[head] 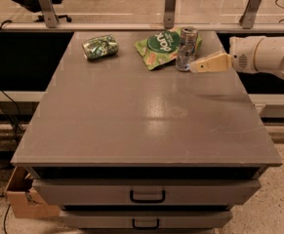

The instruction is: Move redbull can near green rice chip bag

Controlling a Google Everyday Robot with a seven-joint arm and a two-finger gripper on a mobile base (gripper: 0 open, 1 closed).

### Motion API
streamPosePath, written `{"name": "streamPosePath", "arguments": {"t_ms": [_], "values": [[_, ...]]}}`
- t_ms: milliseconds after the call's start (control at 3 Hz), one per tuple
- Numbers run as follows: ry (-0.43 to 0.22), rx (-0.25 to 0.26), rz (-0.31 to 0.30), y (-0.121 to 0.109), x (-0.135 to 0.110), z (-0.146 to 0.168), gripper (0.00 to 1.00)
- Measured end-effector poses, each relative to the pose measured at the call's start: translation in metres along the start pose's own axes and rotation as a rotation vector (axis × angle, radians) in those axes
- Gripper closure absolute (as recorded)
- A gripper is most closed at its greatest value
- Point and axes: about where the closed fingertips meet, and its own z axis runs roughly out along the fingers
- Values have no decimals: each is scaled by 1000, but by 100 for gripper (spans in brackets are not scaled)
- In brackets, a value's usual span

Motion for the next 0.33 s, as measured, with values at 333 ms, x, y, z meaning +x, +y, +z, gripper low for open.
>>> {"name": "streamPosePath", "arguments": {"t_ms": [333], "values": [[3,4,3,-1,3,-2,0]]}}
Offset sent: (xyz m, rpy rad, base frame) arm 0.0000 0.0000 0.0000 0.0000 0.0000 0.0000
